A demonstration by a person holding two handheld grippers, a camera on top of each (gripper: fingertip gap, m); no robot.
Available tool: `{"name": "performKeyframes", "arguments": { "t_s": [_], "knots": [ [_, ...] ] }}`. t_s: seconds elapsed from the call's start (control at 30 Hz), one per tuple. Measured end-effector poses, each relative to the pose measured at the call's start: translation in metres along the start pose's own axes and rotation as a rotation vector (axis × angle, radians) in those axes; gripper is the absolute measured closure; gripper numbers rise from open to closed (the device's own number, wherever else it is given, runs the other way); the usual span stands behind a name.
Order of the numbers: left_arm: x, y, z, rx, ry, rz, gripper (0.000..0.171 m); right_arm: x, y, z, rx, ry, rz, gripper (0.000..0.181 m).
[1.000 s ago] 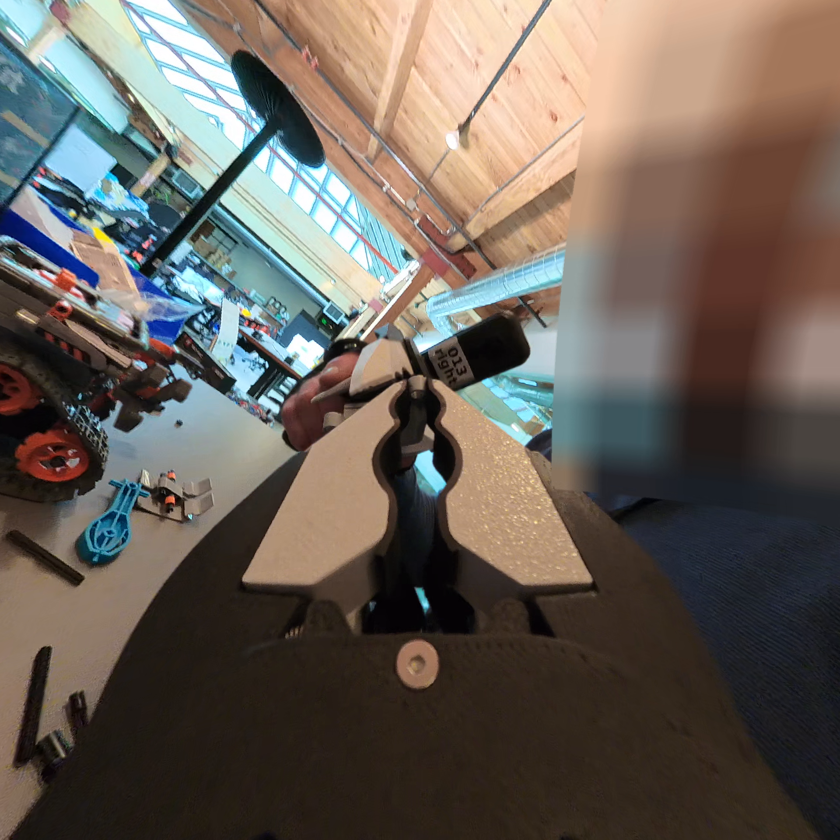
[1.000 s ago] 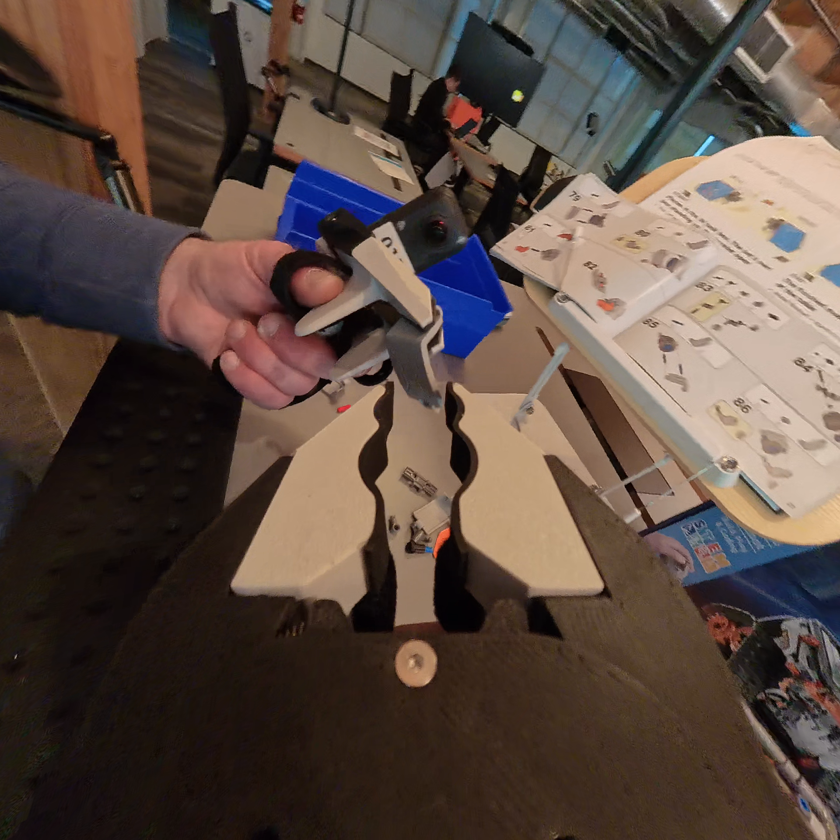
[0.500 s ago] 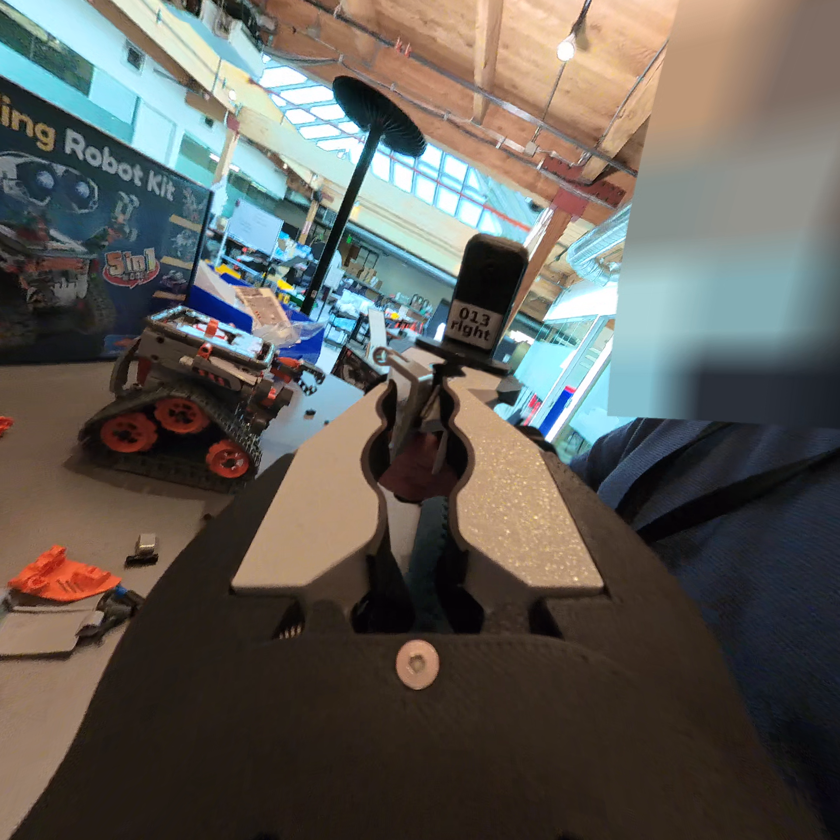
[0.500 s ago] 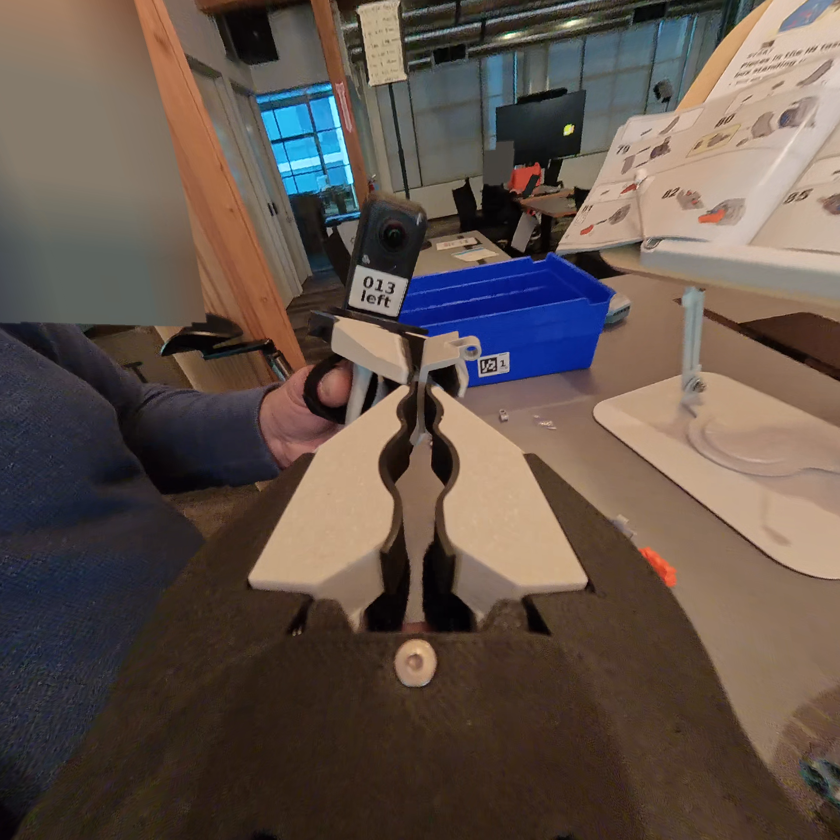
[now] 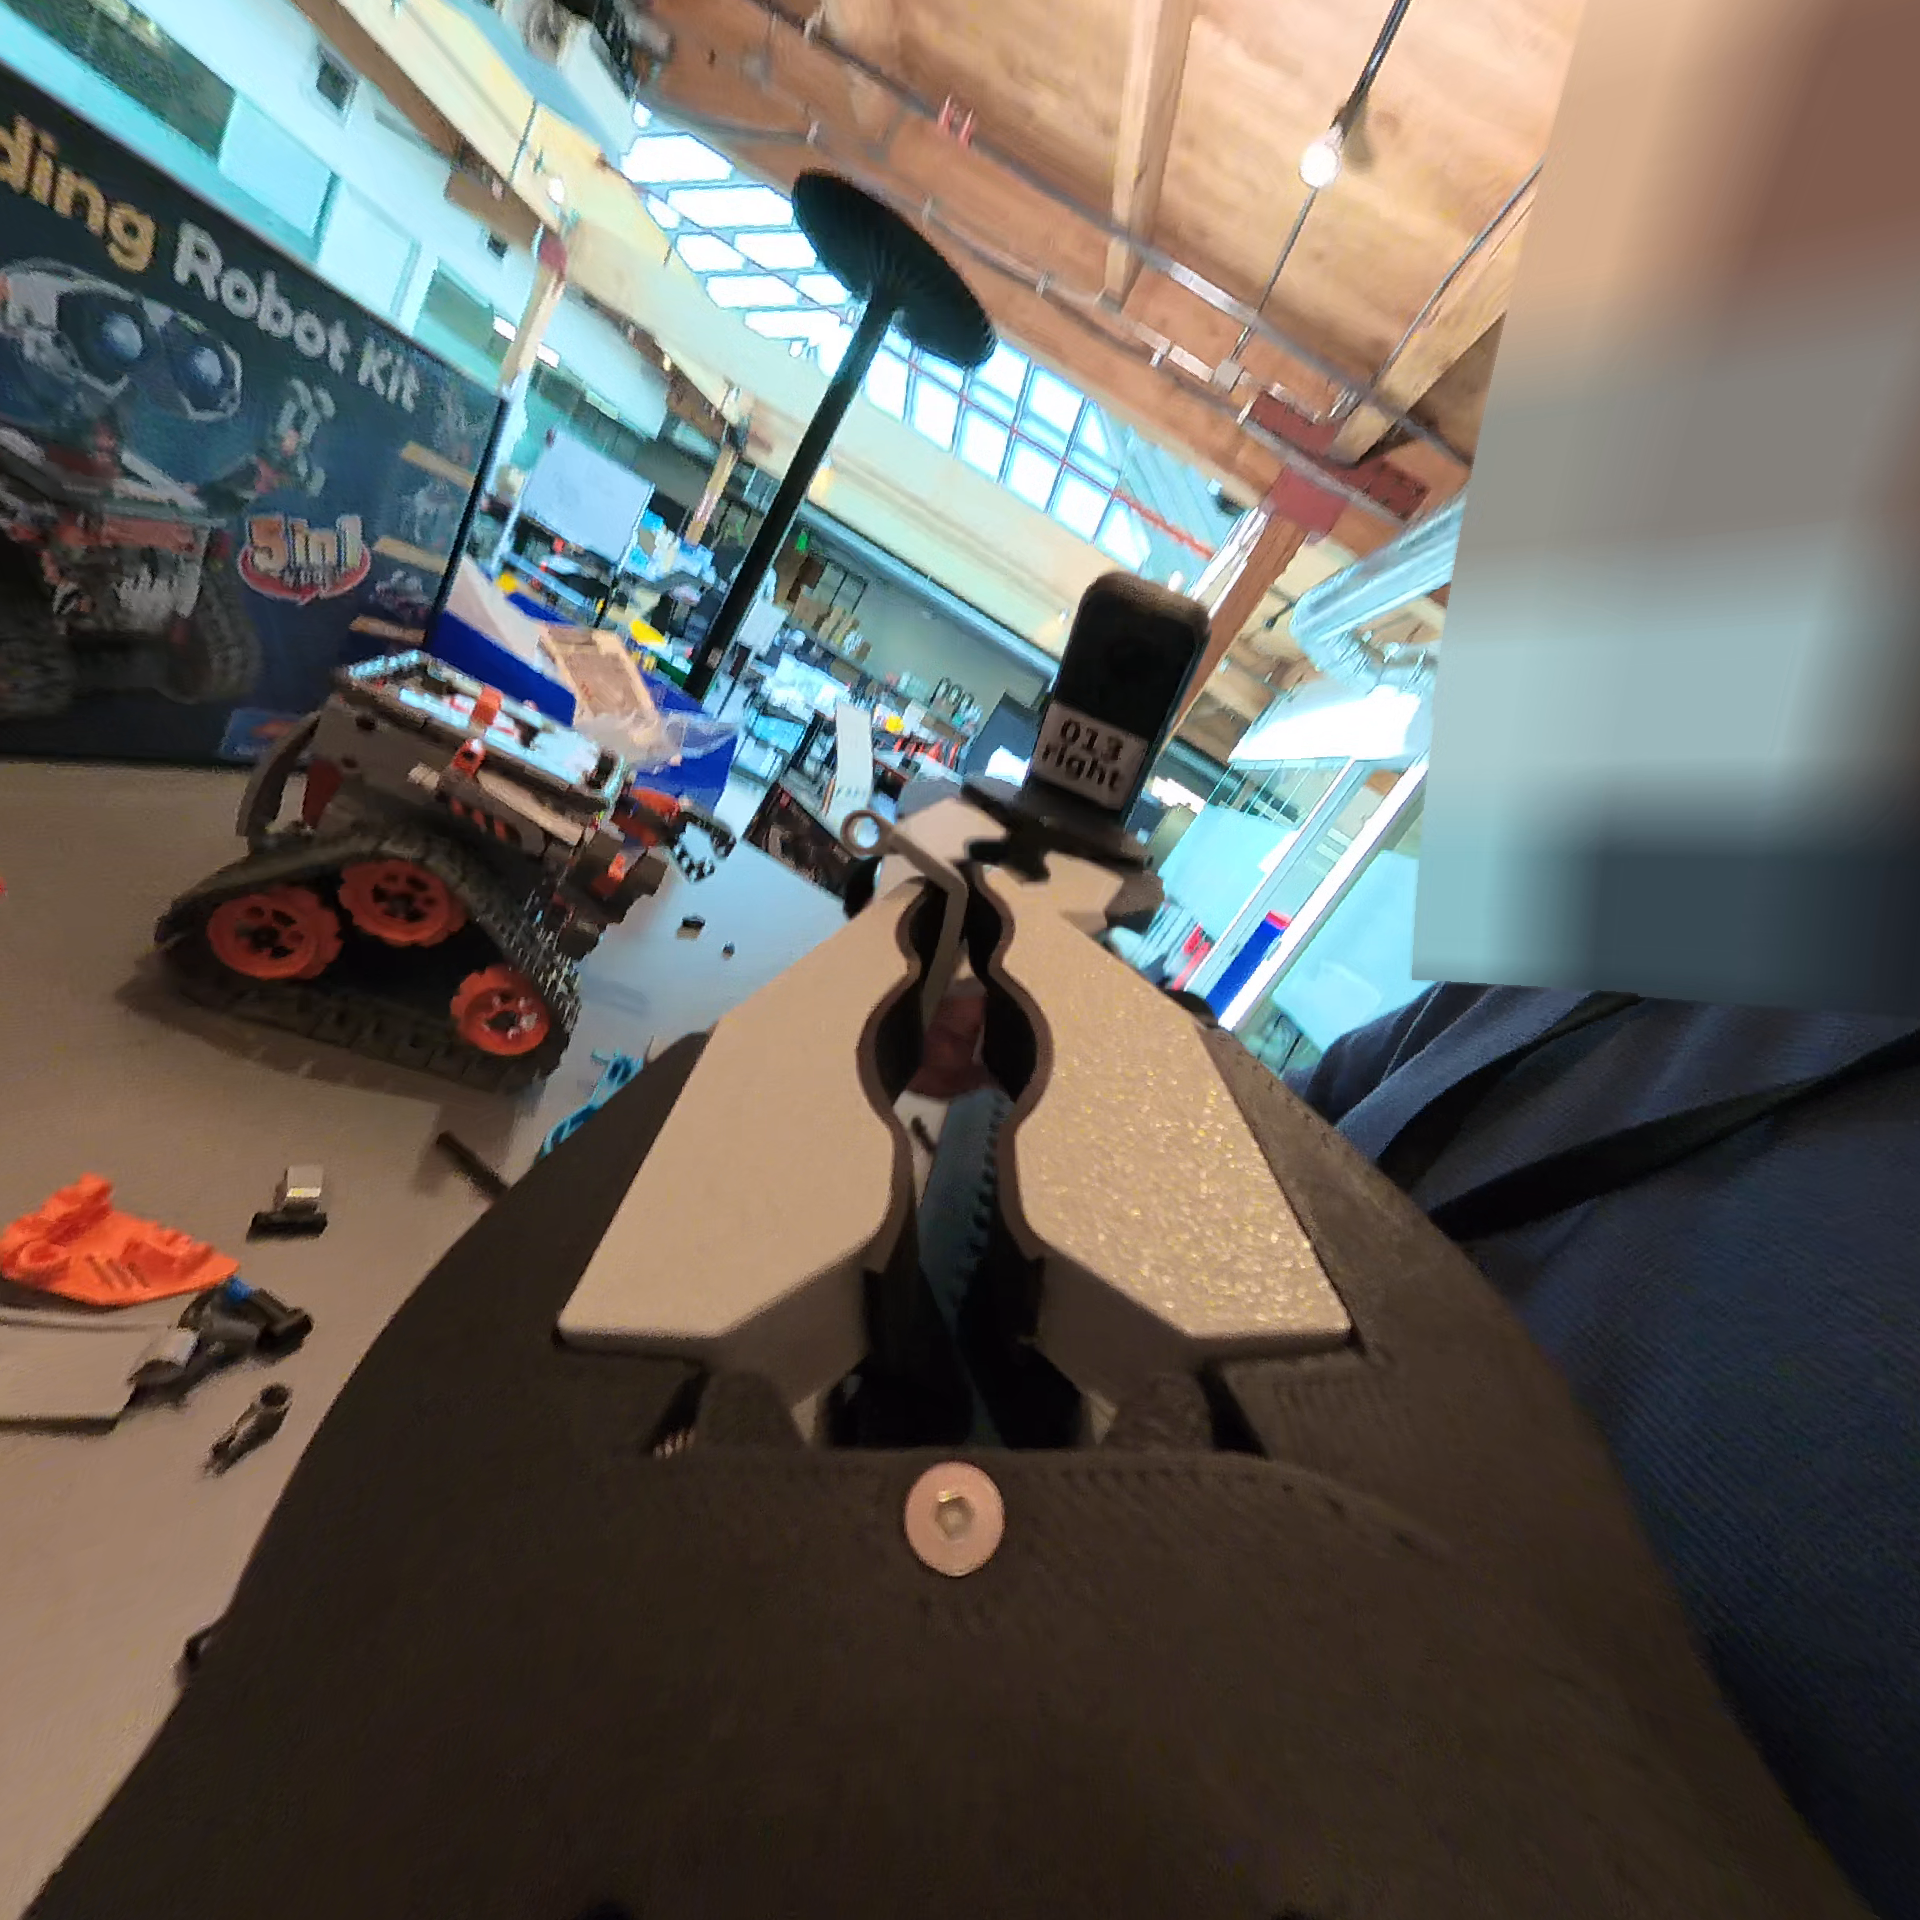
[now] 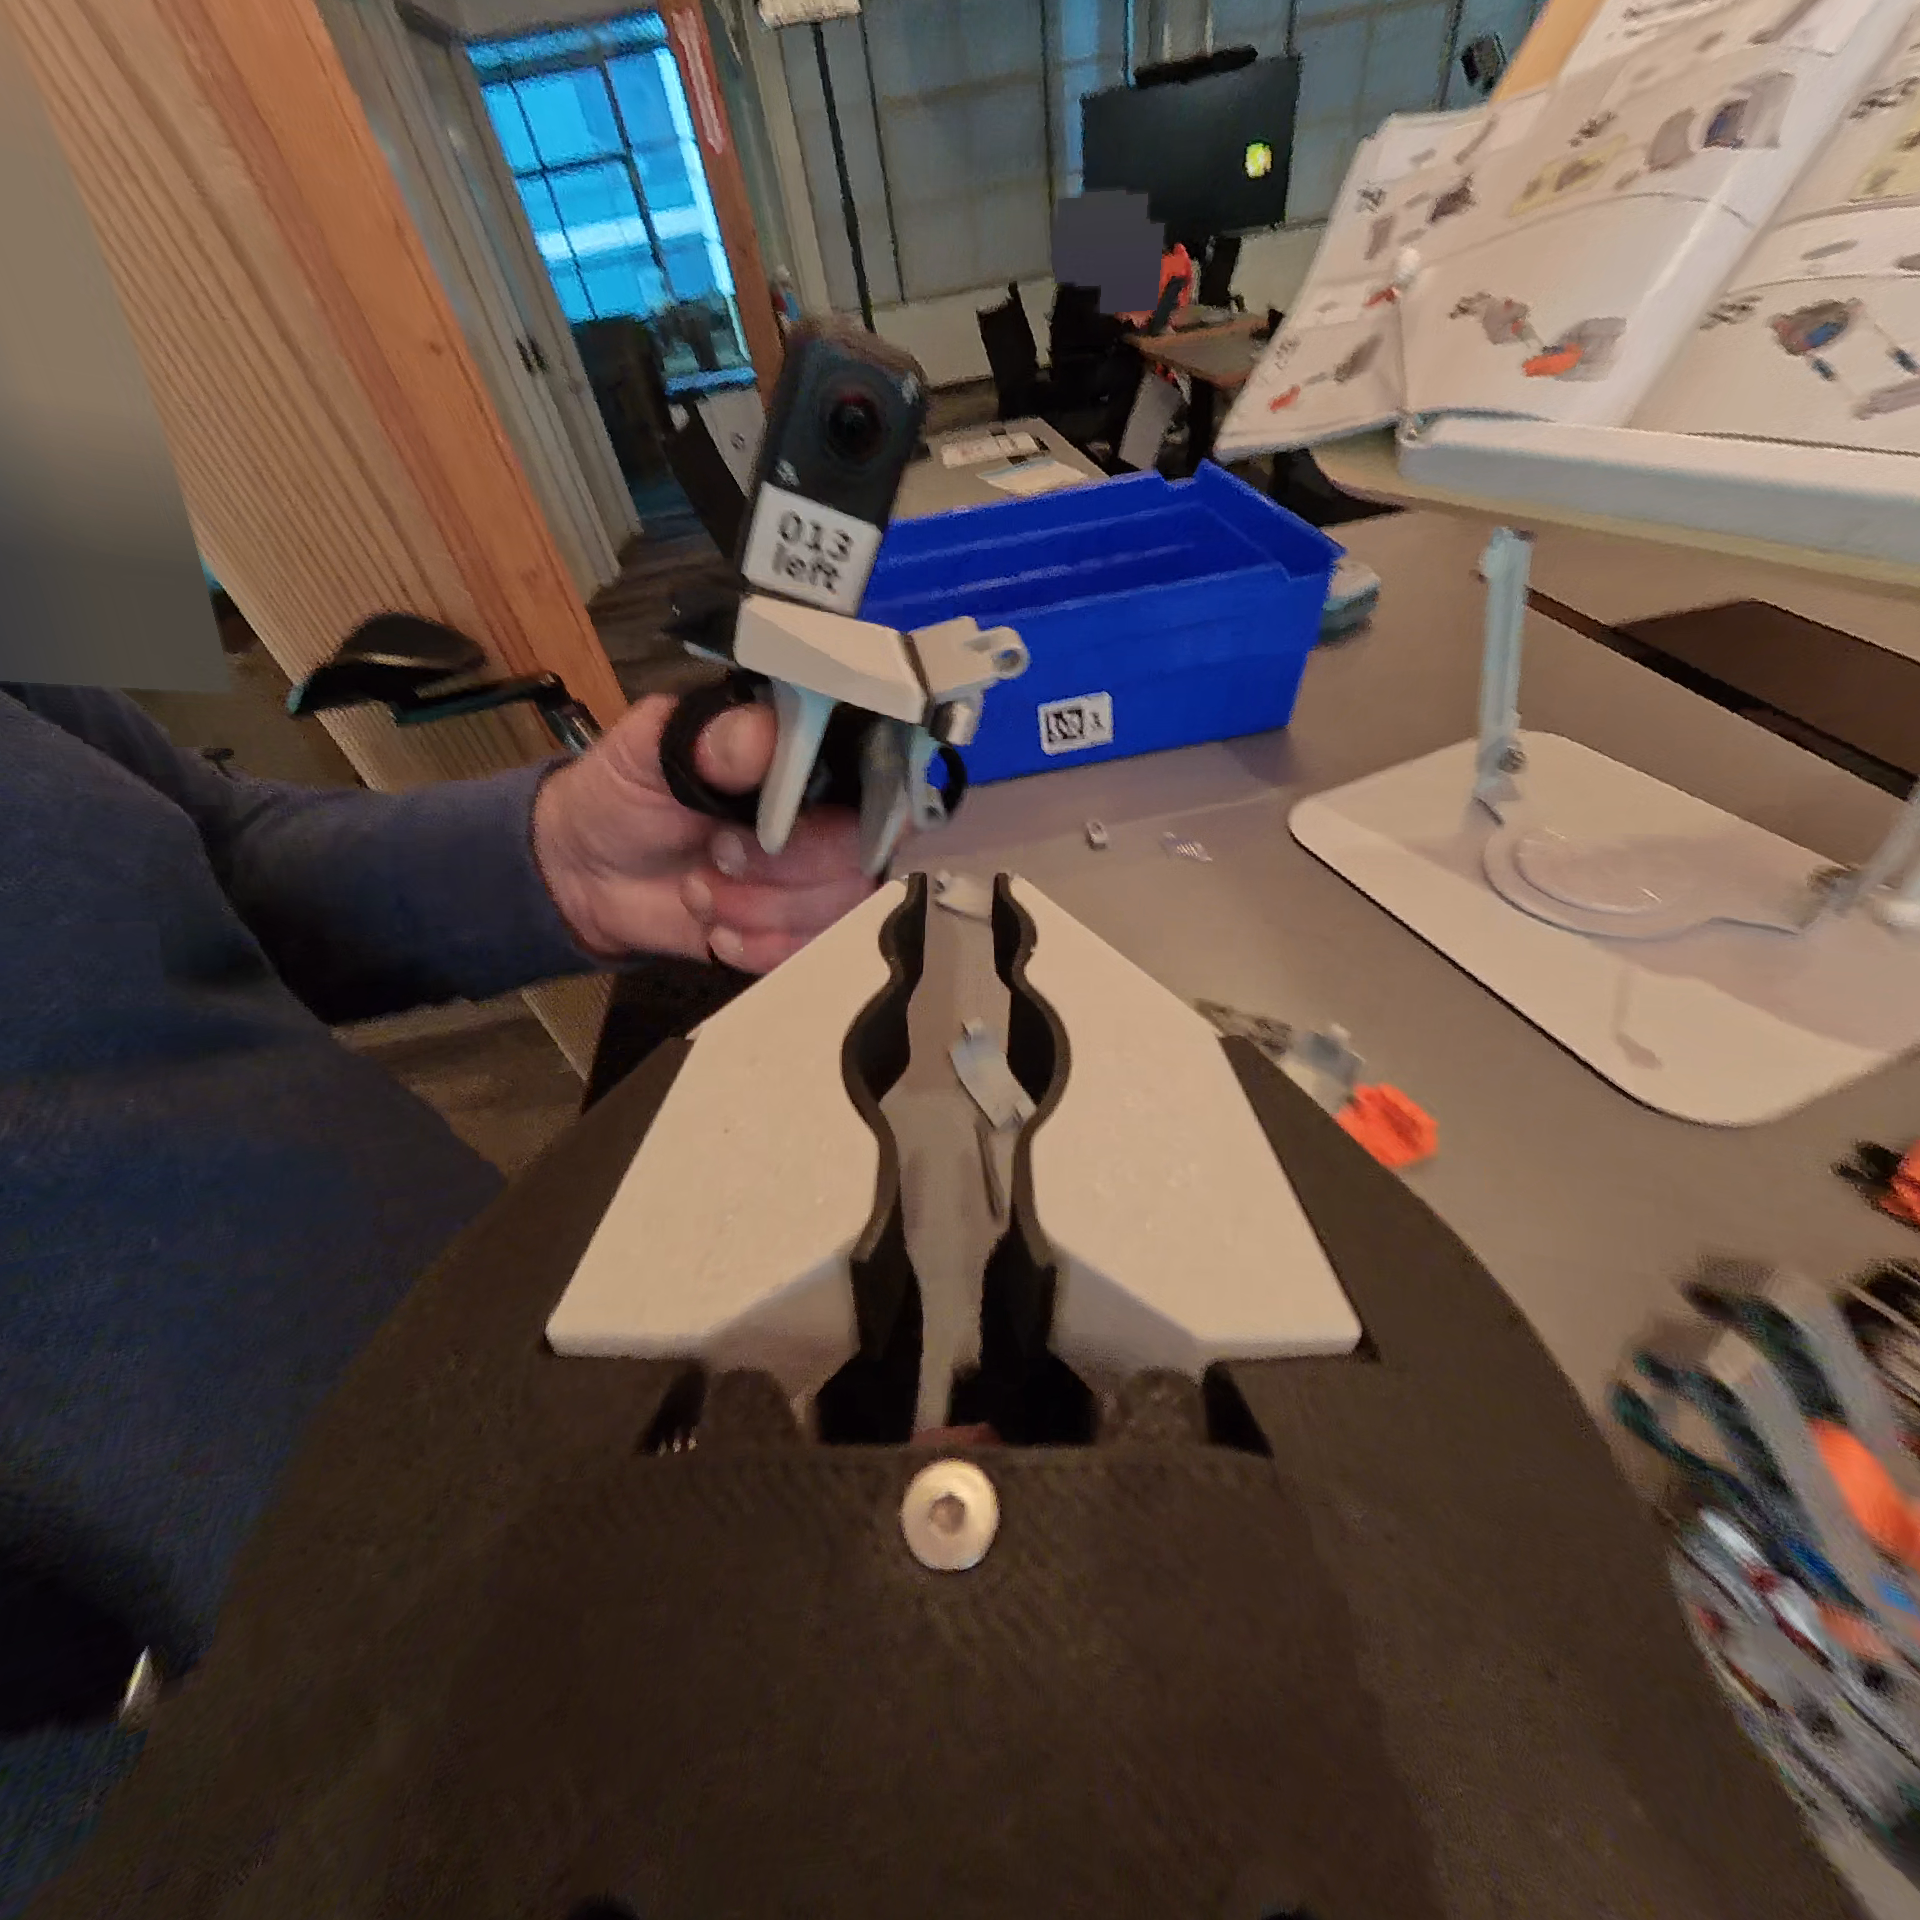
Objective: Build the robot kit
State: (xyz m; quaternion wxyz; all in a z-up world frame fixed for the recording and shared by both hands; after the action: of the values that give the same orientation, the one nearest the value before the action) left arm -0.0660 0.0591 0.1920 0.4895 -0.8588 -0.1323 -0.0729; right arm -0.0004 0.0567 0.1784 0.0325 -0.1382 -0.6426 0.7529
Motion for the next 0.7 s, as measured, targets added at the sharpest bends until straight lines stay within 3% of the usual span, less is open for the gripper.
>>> {"name": "performKeyframes", "arguments": {
  "t_s": [0.13, 0.27, 0.43, 0.7],
  "knots": [
    [0.002, 0.029, 0.006, -0.002, -0.079, 0.196, 0.17, -0.043, 0.03, -0.028, -0.024, 0.091, 0.157, 0.164],
    [0.003, 0.057, 0.015, -0.043, -0.136, 0.336, 0.17, -0.067, 0.073, -0.039, 0.026, 0.089, 0.326, 0.154],
    [0.012, 0.087, 0.02, -0.113, -0.137, 0.456, 0.17, -0.057, 0.109, -0.029, 0.014, 0.018, 0.46, 0.147],
    [0.014, 0.099, 0.03, -0.154, -0.185, 0.5, 0.17, -0.03, 0.143, -0.022, 0.068, -0.034, 0.634, 0.142]
  ]
}}
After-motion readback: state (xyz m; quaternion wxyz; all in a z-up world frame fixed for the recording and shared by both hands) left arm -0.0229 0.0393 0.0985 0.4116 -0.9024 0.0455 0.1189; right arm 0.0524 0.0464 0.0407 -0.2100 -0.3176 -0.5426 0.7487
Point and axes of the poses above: each gripper's, where its closed fingertips meet, x out along the fingers, y out of its underside, z = x × y across the jaws, the point moved 3 cm from there along -x, back along the fingers, and after that the axes turned 2 degrees about y, right-handed, at the moved point
